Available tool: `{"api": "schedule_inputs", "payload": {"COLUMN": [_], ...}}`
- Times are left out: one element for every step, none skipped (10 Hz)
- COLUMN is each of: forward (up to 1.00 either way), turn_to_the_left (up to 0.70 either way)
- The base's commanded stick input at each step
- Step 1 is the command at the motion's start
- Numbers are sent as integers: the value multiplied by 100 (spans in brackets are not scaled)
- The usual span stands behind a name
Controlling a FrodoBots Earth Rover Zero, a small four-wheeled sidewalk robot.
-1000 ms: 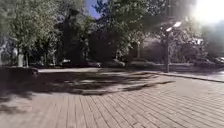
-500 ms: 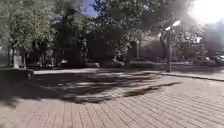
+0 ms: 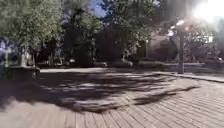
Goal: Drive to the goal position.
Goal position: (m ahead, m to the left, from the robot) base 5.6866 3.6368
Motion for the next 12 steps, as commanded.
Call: {"api": "schedule_inputs", "payload": {"forward": [70, 70, 70, 70, 70, 70, 70, 70, 70, 70, 70, 70], "turn_to_the_left": [35, 35, 35, 9, 0, 0, 0, 0, 0, 0, 0, 0]}}
